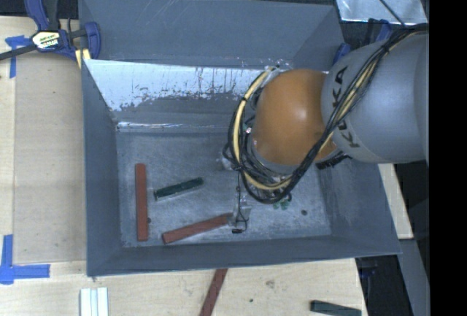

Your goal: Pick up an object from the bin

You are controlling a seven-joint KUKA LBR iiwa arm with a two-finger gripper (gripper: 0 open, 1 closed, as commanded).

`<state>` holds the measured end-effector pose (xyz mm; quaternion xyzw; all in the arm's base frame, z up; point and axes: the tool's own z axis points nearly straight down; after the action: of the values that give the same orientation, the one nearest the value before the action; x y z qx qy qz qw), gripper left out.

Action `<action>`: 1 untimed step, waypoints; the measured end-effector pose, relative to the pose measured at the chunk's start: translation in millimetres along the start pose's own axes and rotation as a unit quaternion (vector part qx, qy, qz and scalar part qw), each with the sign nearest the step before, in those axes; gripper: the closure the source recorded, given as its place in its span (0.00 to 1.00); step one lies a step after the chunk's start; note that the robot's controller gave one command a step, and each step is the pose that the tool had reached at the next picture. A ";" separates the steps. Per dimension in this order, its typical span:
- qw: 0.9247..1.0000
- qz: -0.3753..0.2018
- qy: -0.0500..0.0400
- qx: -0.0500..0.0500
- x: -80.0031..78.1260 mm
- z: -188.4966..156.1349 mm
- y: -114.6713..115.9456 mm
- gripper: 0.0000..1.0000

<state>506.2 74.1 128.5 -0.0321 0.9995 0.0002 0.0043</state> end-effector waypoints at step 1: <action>0.995 -0.101 -0.001 -0.001 13.3 56.5 12.6 1.00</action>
Offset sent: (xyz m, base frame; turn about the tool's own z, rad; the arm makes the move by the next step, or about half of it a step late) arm 0.0000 0.0000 0.0000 0.0000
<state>492.6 85.9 71.9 -0.1325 0.9912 0.0009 0.0050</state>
